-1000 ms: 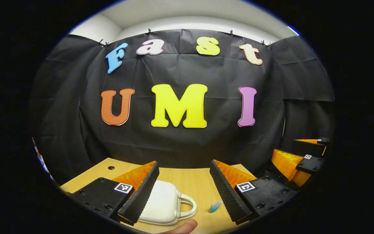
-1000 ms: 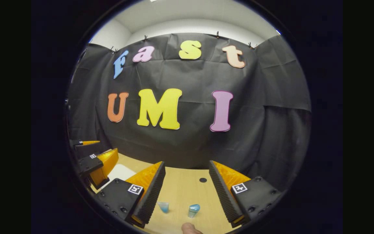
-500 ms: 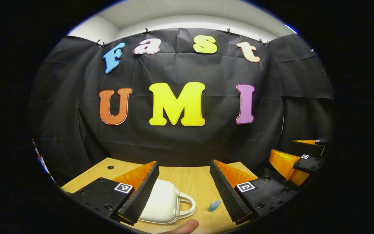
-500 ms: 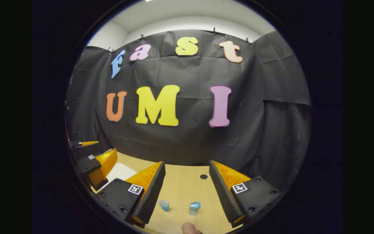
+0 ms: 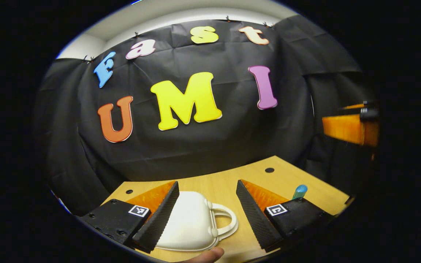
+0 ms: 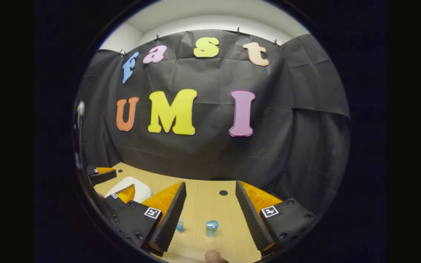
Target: First open the suitcase, pack the skin care products into it, and then close the suitcase.
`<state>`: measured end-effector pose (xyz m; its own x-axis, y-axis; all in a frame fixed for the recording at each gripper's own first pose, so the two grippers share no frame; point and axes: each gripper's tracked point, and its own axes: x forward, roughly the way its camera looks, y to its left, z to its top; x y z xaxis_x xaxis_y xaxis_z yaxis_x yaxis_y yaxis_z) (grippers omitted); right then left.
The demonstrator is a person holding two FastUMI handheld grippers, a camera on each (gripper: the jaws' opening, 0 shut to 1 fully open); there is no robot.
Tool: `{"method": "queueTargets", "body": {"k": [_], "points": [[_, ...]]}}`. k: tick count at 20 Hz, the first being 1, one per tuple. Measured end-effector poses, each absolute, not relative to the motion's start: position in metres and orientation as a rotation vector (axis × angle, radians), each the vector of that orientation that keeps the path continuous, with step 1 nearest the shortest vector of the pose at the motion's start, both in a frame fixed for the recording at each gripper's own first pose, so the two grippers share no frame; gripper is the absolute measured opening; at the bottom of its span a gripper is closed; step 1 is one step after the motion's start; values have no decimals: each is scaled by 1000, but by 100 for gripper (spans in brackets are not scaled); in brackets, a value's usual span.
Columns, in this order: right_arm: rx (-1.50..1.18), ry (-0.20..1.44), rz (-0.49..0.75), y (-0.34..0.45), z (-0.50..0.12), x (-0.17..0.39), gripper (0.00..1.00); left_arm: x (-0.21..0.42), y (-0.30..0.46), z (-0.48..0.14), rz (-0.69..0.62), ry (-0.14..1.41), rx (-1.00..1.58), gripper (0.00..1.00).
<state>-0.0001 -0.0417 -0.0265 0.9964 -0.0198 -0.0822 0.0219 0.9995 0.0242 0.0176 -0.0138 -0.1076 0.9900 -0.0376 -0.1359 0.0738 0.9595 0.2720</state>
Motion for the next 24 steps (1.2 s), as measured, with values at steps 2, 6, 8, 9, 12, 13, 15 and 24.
{"method": "queueTargets", "body": {"k": [2,6,8,9,12,13,15,24], "points": [[45,79,-44,-60,-29,-4,81,20,-16,-137,-71,153,392,100],[51,76,-120,-101,-35,-4,80,29,-21,-189,-99,181,637,99],[84,92,-140,-116,-40,-2,81,31,-30,-209,-135,174,777,98],[97,101,-148,-122,-44,-2,81,33,-38,-223,-164,184,848,98],[113,120,-165,-138,-50,-1,80,39,-43,-246,-194,183,1054,96],[113,126,-166,-142,-52,-2,81,40,-45,-251,-179,183,1109,96],[106,135,-159,-147,-57,-3,81,45,-39,-265,-127,213,1183,95],[46,182,-95,-145,-69,-3,80,55,-22,-289,-54,359,1301,44]]}}
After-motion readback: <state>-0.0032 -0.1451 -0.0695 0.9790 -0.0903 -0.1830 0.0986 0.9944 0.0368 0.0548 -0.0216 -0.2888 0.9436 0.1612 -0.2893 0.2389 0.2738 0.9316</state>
